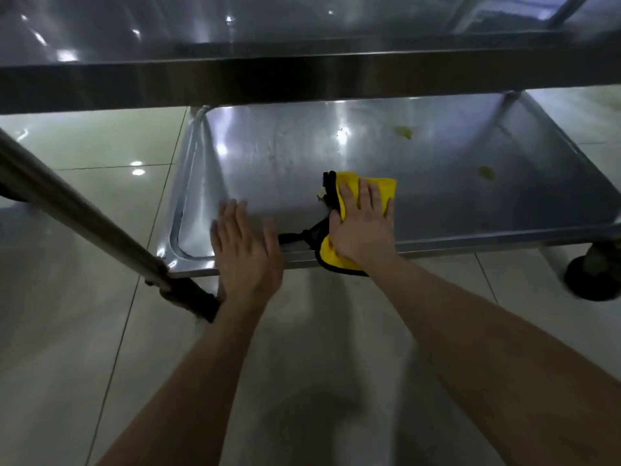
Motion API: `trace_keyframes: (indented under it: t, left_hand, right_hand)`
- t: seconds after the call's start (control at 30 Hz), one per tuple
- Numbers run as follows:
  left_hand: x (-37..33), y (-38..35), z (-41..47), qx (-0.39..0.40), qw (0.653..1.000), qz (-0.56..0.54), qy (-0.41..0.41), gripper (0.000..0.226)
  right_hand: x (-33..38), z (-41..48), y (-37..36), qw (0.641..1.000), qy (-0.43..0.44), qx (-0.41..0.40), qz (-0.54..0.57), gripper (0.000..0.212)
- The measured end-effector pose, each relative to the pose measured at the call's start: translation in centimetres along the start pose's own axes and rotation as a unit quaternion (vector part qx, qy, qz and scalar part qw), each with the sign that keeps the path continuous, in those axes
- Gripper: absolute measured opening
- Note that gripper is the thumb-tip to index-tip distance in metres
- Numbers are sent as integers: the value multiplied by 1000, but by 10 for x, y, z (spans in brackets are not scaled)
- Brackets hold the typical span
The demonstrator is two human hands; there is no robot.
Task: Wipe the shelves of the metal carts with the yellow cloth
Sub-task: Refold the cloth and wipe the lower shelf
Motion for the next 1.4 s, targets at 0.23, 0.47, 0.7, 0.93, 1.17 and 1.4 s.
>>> trace_keyframes:
  t: [0.23,0.47,0.7,0.93,1.17,1.4]
  left_hand:
    - [15,-24,12,58,981,182,-7,86]
    - [9,-21,12,49,984,173,13,80]
    - [14,-19,14,17,987,156,18,78]
    - [23,-29,24,9,984,179,3,74]
    - [-14,-25,17,31,975,219,-30,80]
    - [-173,-78,9,70,989,102,-78,82]
  right_hand:
    - [-55,69,18,993,79,86,8,64]
    - [30,86,-23,986,154,53,-27,67]
    - [35,72,-19,948,286,141,11,64]
    - [-126,89,48,988,141,58,23,62]
    - [-149,83,52,993,114,9,32,62]
    - [-153,87,56,986,158,55,15,61]
Point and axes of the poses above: each hand's wrist, its own z-axis towards the middle knuckle, its own y-axis out of the back of the hand, x = y × z, the point moved 2 cm from there along z, towards the middle knuckle, and after that the axes turned 10 degrees about z, right-handed, at the moved point
